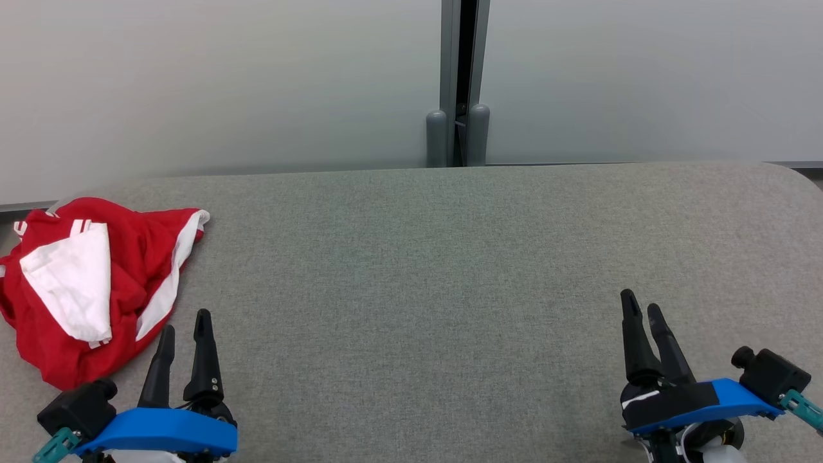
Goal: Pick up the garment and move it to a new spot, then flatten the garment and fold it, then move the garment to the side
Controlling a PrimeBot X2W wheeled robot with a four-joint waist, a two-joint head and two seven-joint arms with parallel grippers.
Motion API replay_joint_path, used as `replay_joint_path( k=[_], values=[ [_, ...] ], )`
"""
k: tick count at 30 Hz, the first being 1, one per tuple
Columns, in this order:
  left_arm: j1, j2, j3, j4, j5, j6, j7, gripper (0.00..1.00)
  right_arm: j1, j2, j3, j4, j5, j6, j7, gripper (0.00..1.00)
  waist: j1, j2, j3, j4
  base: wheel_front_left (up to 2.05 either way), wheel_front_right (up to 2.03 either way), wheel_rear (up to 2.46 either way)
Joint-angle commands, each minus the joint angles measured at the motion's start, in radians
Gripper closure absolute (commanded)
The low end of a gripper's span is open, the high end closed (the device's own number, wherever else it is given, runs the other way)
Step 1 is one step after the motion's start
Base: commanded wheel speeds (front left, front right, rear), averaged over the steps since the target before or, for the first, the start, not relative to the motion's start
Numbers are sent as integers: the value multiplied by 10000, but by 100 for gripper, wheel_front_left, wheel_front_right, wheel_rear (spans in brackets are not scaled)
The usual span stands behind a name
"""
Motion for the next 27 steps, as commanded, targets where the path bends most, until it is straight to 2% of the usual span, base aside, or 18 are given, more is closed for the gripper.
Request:
replay_joint_path(
  k=[1,27],
  values=[
    [-266,116,-52,-76,420,83,-124,0,-270,-32,81,-66,-414,19,-134,0,0,0,0,7,0,0,0],
    [-380,128,-390,252,2954,157,-771,0,-464,-29,475,225,-3003,22,-783,0,0,0,-21,52,0,0,0]
  ],
)
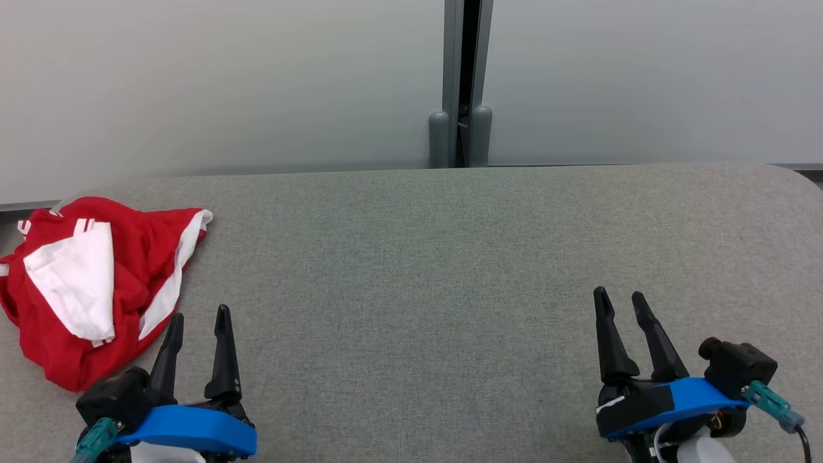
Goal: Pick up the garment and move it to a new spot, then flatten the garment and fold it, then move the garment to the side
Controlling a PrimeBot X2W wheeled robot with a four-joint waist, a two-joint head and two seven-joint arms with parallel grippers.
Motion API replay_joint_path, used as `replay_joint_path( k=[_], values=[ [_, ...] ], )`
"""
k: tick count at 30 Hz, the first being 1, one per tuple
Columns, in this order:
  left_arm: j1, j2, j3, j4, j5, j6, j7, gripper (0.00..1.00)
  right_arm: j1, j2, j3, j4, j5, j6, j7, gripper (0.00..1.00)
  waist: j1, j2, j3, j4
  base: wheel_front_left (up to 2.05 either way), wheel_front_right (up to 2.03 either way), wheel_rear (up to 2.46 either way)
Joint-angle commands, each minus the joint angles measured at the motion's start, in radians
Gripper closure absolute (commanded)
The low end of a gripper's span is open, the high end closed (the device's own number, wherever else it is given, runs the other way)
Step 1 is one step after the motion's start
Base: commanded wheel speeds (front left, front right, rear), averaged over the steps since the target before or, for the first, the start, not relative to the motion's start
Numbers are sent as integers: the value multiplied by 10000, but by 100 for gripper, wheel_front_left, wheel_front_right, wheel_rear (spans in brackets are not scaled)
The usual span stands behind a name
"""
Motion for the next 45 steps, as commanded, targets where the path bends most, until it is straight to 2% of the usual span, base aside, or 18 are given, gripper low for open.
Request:
replay_joint_path(
  k=[1,36,45],
  values=[
    [-182,81,-19,-33,266,29,-95,0,-232,-27,49,-23,-275,20,-108,0,0,0,-4,2,0,0,0],
    [-279,3,105,373,2908,10,-806,0,-462,-20,-262,744,-3164,23,-815,0,0,0,-1,11,0,0,0],
    [-304,-38,180,558,3015,-40,-882,0,-508,-20,-245,952,-3449,20,-893,0,0,0,-13,19,0,0,0]
  ],
)
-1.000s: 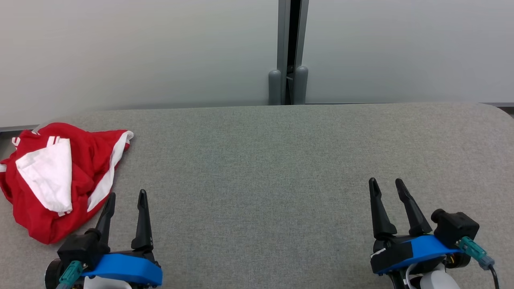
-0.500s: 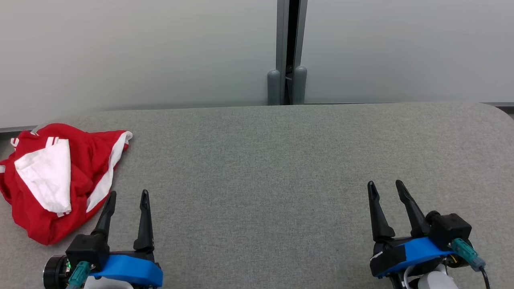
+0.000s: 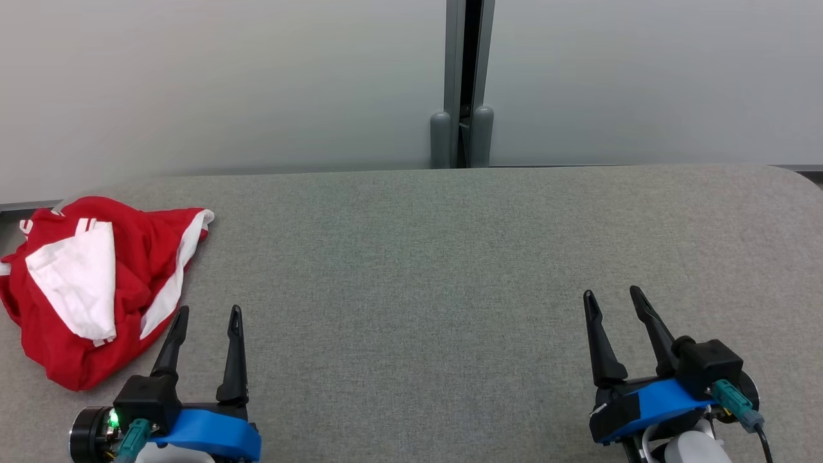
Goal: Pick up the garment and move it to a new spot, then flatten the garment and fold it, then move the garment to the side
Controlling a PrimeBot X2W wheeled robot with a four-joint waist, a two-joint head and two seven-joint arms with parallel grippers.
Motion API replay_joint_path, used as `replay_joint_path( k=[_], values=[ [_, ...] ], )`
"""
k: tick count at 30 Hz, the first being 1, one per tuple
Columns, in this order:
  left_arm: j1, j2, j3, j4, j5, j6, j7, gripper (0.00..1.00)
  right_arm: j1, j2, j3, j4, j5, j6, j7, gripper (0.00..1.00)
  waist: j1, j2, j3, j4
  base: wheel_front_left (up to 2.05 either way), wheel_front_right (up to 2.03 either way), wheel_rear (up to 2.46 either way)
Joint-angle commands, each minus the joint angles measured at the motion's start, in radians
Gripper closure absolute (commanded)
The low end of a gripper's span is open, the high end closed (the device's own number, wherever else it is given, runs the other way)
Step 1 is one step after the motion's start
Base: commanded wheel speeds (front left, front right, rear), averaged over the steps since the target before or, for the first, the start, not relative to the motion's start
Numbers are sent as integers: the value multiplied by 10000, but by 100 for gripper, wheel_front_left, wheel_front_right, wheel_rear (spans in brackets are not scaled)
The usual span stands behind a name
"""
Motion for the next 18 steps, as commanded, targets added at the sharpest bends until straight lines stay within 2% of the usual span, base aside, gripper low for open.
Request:
replay_joint_path(
  k=[1,18],
  values=[
    [-93,23,92,73,-121,-47,-39,0,-99,-16,-4,40,33,15,-59,0,0,0,-5,-5,0,0,0],
    [-144,-2,203,317,-623,-180,-39,0,-132,-16,-44,105,398,9,-57,0,0,0,-18,12,0,0,0]
  ],
)
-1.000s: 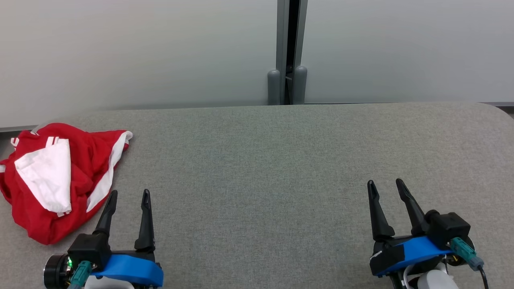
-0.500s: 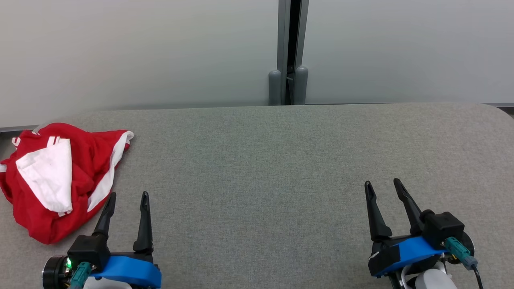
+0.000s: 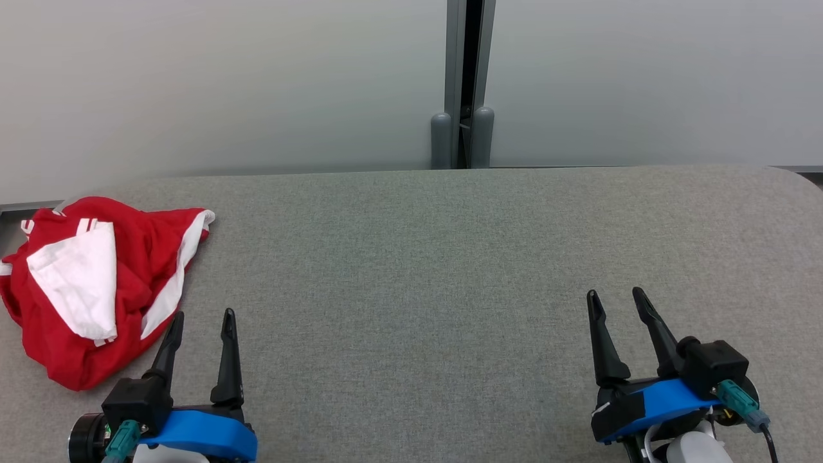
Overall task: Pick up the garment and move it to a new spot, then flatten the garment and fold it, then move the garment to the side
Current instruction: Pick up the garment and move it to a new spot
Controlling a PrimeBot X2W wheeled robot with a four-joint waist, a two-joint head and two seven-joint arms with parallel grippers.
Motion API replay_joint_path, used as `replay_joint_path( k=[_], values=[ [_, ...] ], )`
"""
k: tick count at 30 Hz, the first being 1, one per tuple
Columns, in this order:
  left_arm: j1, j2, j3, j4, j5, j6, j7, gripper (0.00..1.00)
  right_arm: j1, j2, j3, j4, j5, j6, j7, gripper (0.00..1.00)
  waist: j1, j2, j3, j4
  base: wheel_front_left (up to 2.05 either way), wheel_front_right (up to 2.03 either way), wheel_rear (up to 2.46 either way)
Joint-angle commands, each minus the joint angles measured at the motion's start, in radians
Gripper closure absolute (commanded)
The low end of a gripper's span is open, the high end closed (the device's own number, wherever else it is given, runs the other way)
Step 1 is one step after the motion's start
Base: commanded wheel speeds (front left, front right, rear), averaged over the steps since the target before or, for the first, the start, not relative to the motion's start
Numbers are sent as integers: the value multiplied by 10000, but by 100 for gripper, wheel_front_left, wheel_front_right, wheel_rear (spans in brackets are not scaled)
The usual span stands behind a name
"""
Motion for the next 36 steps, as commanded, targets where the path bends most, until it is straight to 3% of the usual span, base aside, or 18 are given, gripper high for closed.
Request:
replay_joint_path(
  k=[1,10,27,36],
  values=[
    [-100,28,2,22,-42,-2,-35,0,-110,-16,-3,20,-18,1,-57,0,0,0,-4,-1,0,0,0],
    [-232,32,-14,-9,-142,43,-35,0,-3,-14,49,-160,-261,1,-57,0,0,0,70,510,0,0,0],
    [-336,26,577,-287,-257,332,-35,0,-193,-16,-10,-372,-770,1,-56,0,0,0,681,3789,0,0,0],
    [-195,28,585,-339,-488,421,-33,0,-332,-17,-26,-363,-1025,1,-56,0,0,0,928,5155,0,0,0]
  ],
)
